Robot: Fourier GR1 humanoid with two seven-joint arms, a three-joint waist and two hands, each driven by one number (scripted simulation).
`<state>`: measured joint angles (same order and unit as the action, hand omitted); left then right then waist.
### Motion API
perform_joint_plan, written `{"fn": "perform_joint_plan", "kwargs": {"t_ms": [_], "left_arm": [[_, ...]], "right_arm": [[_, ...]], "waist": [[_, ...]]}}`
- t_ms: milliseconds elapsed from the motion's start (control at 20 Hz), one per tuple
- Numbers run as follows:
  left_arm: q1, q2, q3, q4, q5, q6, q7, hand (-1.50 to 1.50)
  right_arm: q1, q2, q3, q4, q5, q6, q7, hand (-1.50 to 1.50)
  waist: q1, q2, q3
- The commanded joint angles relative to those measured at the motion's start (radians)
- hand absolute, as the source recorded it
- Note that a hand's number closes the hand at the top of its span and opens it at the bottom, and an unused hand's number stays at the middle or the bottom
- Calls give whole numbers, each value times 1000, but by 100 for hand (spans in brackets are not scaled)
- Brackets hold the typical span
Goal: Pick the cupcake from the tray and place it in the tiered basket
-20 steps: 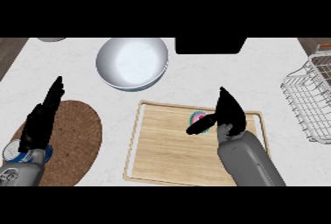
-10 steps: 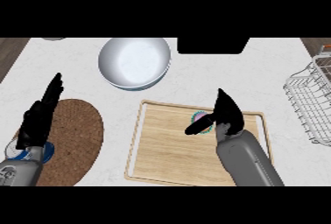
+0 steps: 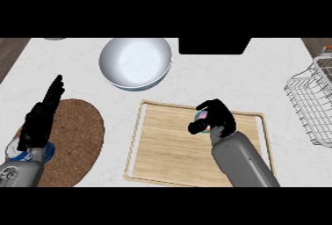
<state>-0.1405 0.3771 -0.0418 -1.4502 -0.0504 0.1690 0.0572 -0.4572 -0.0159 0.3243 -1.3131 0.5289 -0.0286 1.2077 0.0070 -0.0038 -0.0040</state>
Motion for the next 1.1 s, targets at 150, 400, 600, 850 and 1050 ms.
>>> {"fn": "perform_joint_plan", "kwargs": {"t_ms": [150, 400, 600, 850, 1050], "left_arm": [[11, -47, -14, -20, -34, 25, 9, 0], [-14, 5, 45, 0, 7, -41, -8, 0], [-27, -20, 32, 62, -14, -30, -35, 0], [-49, -21, 18, 12, -24, -16, 12, 0], [-53, -33, -5, -4, -31, -22, -5, 0]], "right_arm": [[-32, 15, 75, 21, 29, 42, 182, 150], [-74, 15, 37, 25, -21, -98, 179, 150], [-107, 15, -9, -57, 37, -138, 223, 150], [-246, -168, -284, 165, 215, -221, 145, 150], [-317, -292, -395, 251, 346, -313, 129, 150]], "waist": [[-4, 1, 4], [2, 3, 4], [-11, 1, 3], [19, 26, 1], [47, 42, -1]]}}
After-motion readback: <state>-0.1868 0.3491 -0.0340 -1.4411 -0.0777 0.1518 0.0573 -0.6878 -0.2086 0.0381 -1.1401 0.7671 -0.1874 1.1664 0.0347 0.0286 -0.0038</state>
